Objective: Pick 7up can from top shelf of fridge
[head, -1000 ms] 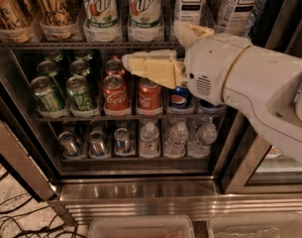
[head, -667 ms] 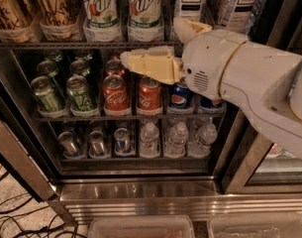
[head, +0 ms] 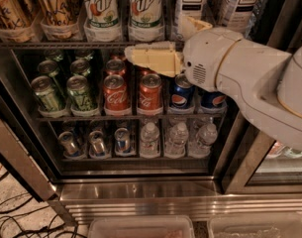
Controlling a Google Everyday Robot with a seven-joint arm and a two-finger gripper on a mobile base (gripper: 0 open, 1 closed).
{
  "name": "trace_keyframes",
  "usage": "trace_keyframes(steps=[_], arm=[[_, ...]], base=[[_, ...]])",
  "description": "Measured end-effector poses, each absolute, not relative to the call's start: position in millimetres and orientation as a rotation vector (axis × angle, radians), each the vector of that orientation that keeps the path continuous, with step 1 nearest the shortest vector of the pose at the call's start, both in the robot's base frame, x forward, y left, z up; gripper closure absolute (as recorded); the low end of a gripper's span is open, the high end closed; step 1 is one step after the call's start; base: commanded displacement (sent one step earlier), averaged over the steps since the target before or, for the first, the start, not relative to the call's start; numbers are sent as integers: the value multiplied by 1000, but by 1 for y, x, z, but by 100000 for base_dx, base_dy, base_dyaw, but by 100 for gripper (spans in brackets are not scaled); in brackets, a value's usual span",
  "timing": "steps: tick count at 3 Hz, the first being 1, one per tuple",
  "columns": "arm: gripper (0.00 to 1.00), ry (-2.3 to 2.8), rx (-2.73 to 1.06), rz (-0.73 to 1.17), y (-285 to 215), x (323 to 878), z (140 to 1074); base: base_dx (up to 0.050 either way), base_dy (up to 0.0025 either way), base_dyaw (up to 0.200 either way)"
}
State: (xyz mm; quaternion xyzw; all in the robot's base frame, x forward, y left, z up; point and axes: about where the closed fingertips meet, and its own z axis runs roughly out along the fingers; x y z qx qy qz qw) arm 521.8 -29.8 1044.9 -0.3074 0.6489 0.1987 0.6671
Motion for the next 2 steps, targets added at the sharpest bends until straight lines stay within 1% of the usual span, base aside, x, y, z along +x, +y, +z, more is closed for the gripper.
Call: trace_keyframes(steps=[2], arm=[[13, 1417, -673, 443, -33, 544, 1056]], base=[[0, 0, 0]])
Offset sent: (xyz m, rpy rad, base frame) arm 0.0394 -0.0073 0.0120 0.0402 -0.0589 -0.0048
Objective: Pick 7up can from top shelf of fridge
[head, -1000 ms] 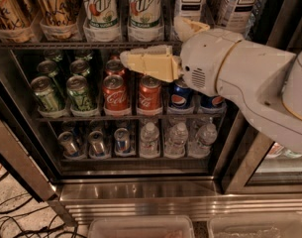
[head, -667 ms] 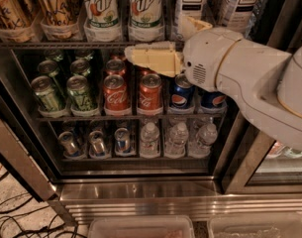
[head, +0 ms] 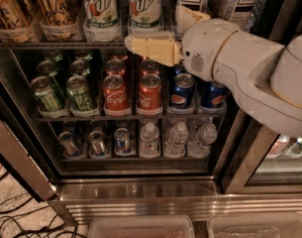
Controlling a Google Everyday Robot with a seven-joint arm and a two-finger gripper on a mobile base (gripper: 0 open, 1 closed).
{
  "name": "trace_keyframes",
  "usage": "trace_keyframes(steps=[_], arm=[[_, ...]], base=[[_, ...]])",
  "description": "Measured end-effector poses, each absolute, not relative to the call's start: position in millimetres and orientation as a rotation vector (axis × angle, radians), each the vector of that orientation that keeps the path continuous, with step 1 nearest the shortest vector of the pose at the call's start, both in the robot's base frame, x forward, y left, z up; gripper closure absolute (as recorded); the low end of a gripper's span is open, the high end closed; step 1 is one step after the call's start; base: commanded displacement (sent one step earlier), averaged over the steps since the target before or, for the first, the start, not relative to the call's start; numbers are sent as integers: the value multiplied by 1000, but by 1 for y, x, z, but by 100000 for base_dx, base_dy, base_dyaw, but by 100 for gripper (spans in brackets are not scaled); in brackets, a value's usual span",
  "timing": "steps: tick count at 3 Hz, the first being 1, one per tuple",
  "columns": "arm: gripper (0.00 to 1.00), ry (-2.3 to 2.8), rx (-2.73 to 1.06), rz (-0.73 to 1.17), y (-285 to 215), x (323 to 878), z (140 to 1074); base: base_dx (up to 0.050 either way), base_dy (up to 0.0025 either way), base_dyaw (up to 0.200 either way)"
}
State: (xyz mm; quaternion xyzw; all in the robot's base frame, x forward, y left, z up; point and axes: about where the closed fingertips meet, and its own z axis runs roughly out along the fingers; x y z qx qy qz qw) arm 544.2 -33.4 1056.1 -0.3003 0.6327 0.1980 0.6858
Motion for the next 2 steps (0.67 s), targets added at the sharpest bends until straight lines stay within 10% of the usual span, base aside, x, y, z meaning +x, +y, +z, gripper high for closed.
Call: trace_keyframes(steps=[2], arm=[[15, 1399, -701, 477, -17, 563, 1058]], base=[[0, 0, 0]])
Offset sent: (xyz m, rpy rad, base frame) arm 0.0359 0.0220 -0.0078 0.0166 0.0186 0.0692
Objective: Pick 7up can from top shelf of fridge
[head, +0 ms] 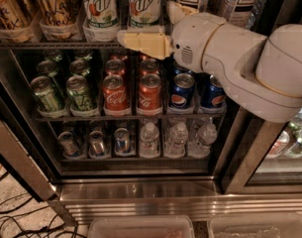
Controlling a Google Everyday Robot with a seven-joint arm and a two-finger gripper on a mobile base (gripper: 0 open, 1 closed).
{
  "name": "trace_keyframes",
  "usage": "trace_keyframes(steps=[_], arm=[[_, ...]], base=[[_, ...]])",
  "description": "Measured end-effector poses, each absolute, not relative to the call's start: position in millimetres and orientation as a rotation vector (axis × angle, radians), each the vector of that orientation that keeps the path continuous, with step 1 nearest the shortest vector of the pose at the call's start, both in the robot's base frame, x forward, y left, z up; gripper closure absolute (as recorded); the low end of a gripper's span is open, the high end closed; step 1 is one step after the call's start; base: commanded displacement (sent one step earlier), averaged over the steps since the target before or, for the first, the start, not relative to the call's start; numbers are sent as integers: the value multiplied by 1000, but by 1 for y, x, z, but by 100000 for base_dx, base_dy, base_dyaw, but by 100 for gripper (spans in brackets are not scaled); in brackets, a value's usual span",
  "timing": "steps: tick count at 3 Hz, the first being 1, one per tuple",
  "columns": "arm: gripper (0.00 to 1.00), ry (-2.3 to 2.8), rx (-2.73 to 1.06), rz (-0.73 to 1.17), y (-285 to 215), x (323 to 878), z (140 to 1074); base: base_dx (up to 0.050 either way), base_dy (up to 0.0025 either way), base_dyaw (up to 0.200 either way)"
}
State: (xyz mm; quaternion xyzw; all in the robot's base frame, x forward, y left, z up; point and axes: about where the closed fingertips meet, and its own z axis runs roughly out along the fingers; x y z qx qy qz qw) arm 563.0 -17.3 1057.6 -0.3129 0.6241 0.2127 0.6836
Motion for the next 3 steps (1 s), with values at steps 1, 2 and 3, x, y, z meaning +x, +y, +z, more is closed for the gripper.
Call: trace_keyframes(steps=[1, 2, 3], arm=[[16, 1396, -712, 497, -10, 572, 1056], [16, 1383, -692, 510, -13, 584, 1060], [16, 1378, -686, 515, -14, 594, 1063]], base=[[0, 0, 0], [0, 0, 0], [0, 0, 0]])
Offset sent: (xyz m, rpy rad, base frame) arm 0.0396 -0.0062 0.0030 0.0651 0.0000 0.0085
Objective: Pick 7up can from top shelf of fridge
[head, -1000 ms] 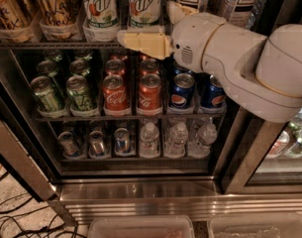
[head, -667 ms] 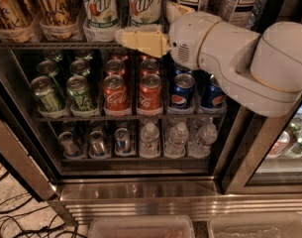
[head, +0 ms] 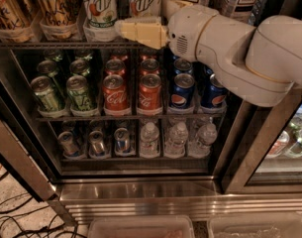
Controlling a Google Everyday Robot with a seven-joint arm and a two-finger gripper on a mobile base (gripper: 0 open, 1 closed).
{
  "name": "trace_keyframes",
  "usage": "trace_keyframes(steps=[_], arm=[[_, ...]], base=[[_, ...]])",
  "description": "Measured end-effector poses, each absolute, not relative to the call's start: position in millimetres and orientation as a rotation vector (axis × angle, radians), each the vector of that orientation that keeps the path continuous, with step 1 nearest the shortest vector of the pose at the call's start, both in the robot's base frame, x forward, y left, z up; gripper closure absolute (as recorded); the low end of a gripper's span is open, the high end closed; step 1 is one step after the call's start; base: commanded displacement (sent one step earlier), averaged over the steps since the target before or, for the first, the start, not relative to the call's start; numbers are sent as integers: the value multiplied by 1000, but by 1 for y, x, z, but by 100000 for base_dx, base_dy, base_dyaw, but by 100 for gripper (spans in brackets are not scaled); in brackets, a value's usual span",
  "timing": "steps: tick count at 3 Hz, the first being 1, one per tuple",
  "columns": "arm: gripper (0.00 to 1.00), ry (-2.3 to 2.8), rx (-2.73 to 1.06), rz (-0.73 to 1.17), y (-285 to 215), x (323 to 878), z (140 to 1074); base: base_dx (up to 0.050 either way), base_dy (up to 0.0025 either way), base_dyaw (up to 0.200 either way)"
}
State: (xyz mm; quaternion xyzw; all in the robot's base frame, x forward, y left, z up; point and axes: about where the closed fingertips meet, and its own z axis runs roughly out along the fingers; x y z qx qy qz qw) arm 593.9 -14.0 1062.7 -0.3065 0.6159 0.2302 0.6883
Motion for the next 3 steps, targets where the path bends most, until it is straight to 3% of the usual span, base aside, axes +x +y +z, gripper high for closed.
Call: trace_keyframes(steps=[3], arm=[[18, 1395, -677, 518, -10, 606, 1056]], base=[[0, 0, 0]])
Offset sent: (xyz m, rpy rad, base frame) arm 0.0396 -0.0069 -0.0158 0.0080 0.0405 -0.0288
